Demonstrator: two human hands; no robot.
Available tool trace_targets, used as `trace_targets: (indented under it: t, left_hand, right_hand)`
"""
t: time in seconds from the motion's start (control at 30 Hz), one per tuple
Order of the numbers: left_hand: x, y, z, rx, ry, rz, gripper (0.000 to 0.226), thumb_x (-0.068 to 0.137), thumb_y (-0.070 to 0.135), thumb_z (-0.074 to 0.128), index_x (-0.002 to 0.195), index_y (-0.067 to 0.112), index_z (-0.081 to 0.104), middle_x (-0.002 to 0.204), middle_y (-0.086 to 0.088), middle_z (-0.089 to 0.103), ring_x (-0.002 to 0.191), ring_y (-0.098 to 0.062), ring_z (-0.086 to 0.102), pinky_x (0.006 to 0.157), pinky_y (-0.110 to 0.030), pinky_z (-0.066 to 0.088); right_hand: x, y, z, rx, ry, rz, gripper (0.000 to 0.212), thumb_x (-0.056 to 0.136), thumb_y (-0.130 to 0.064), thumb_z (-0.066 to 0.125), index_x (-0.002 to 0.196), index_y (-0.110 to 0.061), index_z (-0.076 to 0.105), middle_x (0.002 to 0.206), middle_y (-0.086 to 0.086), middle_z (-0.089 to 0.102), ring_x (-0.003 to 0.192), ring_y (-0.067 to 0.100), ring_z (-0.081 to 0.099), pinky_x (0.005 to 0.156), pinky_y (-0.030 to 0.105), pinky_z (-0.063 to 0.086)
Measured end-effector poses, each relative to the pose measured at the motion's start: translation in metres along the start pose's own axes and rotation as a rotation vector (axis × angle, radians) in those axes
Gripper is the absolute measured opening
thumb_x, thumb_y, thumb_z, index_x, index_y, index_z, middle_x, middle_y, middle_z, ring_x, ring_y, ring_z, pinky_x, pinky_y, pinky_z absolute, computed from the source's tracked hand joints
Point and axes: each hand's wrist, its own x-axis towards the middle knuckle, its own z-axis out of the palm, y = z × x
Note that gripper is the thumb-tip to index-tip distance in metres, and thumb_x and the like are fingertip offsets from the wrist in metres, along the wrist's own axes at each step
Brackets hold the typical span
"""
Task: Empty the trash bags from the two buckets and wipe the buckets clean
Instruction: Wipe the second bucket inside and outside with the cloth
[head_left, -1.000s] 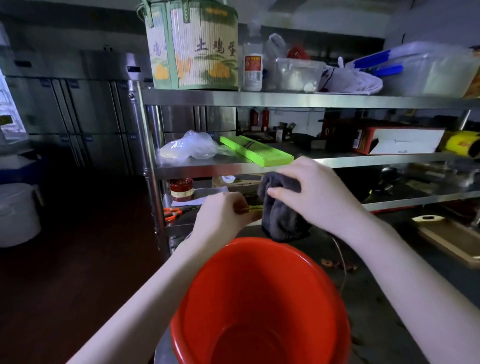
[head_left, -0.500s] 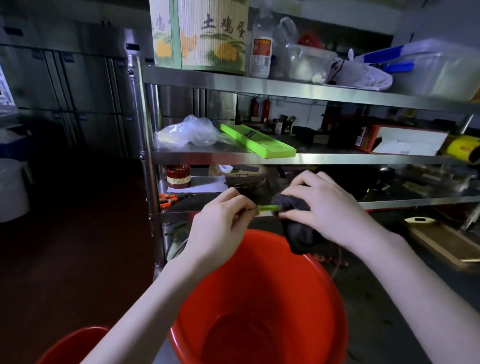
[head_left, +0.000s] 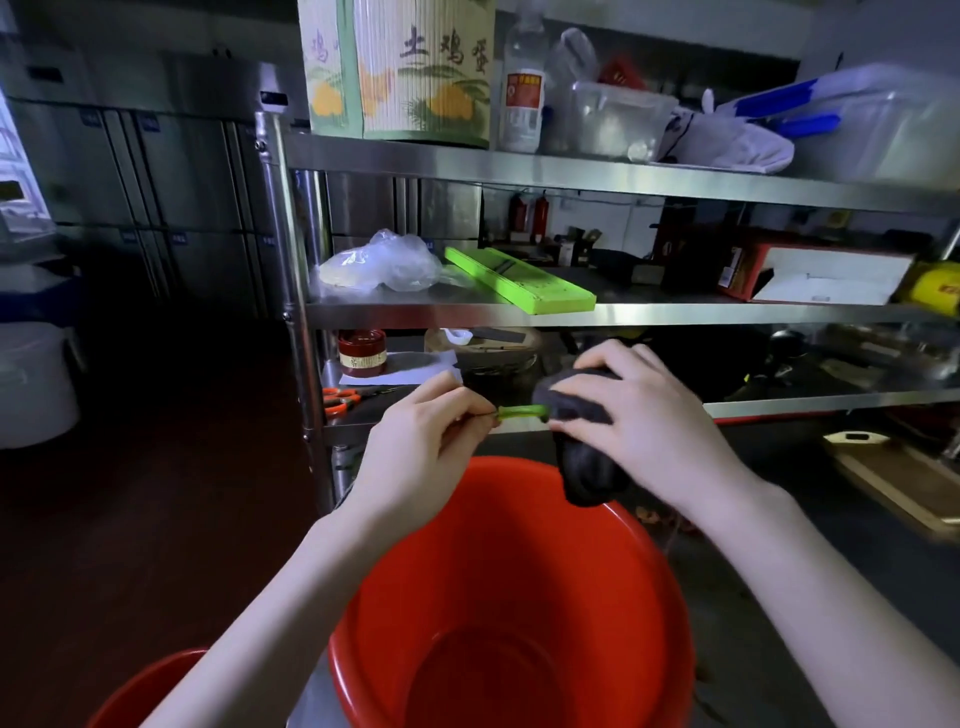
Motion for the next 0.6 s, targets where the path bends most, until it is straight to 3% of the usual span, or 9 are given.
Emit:
trace_targets:
  t: [0.17,0.3,0.43,0.53,0.6]
  left_hand:
    - [0.0,-0.019,-0.018,0.011,0.03,-0.04,0.013,0.087,0.019,0.058,0.088,0.011,0.068,0.082,0.007,0.054,0.072,-0.012,0.052,0.064,-0.036,0.046]
    - [0.016,-0.005,-0.017,0.027,-0.171,-0.039,0.024,0.087,0.039,0.05,0.104,0.028,0.063,0.09,0.017,0.055,0.084,-0.009,0.058,0.067,-0.031,0.049]
    - [0.032,0.005,0.003,0.238,-0.291,0.106,0.035,0.088,0.051,0.042,0.091,0.024,0.065,0.084,0.009,0.063,0.081,-0.019,0.06,0.065,-0.037,0.049]
    - [0.027,0.0,0.018,0.32,-0.21,0.095,0.039,0.089,0.058,0.031,0.092,0.03,0.059,0.09,0.01,0.065,0.081,-0.019,0.061,0.058,-0.034,0.047]
    - [0.025,-0.005,0.019,0.352,-0.147,0.112,0.039,0.089,0.056,0.032,0.092,0.03,0.06,0.091,0.01,0.066,0.079,-0.018,0.062,0.053,-0.029,0.037]
  right_hand:
    - [-0.006,0.022,0.001,0.11,-0.085,0.141,0.024,0.083,-0.044,0.066,0.103,-0.032,0.072,0.101,-0.015,0.051,0.096,0.014,0.046,0.085,0.032,0.04]
    - [0.0,-0.006,0.007,0.178,0.027,0.051,0.018,0.086,-0.041,0.065,0.101,-0.033,0.071,0.101,-0.015,0.051,0.094,0.011,0.043,0.081,0.032,0.041]
    - [-0.004,0.004,0.008,0.158,0.013,0.057,0.013,0.088,-0.036,0.064,0.098,-0.031,0.071,0.1,-0.015,0.05,0.094,0.011,0.043,0.078,0.033,0.043]
    - [-0.033,0.043,0.019,0.262,0.023,0.199,0.018,0.085,-0.031,0.071,0.1,-0.022,0.074,0.099,-0.012,0.053,0.095,0.013,0.052,0.08,0.028,0.043]
    - [-0.067,0.068,0.04,0.356,0.056,0.344,0.018,0.081,-0.02,0.076,0.097,-0.011,0.074,0.096,-0.007,0.056,0.093,0.016,0.058,0.083,0.014,0.041]
